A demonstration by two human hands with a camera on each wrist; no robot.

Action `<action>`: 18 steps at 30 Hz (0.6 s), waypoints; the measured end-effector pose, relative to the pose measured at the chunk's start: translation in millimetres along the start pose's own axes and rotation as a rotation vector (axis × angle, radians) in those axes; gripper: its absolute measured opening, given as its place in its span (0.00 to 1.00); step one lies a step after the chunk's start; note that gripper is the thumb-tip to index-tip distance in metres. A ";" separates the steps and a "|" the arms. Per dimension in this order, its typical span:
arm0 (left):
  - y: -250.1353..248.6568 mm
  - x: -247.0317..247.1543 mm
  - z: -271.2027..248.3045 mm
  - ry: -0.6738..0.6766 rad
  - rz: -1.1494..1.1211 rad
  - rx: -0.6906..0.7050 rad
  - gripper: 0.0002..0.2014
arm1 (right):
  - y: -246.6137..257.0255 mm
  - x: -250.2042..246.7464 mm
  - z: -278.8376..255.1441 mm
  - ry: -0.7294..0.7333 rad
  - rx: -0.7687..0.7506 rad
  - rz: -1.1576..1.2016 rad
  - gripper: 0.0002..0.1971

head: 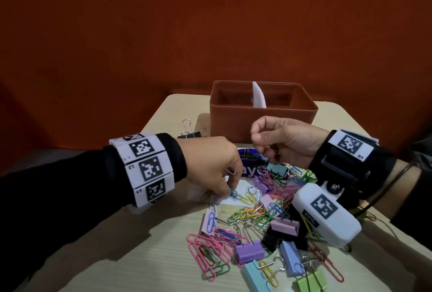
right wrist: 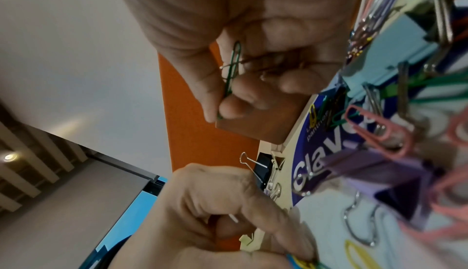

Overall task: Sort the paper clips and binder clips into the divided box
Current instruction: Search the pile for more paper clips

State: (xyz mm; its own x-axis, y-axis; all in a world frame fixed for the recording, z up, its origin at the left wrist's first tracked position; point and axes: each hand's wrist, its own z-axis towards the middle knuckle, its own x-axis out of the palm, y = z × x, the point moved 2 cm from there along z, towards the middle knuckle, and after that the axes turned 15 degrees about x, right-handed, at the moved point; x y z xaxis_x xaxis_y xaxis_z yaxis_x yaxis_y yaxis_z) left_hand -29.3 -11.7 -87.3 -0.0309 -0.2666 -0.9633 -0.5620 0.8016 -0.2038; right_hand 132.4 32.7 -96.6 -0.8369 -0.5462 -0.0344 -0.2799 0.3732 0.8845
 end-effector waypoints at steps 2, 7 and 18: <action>-0.2 0.1 0.0 -0.002 0.023 -0.005 0.04 | -0.9 -1.3 -1.5 0.013 0.007 -0.022 0.04; 11.6 -4.5 -6.3 -0.018 -0.157 -0.152 0.08 | -0.1 -4.2 -3.6 0.114 0.071 0.071 0.16; 42.3 -50.5 -17.6 -0.519 -0.580 -0.286 0.11 | 46.4 -4.1 -7.2 -0.011 -0.014 -0.067 0.16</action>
State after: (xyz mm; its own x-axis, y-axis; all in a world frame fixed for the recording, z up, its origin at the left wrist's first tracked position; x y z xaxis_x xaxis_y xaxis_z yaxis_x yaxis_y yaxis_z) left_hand -66.0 26.2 -44.1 0.6746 -0.2592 -0.6912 -0.5617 0.4272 -0.7085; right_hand 126.2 46.8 -52.1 -0.8215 -0.5616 -0.0986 -0.3290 0.3256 0.8864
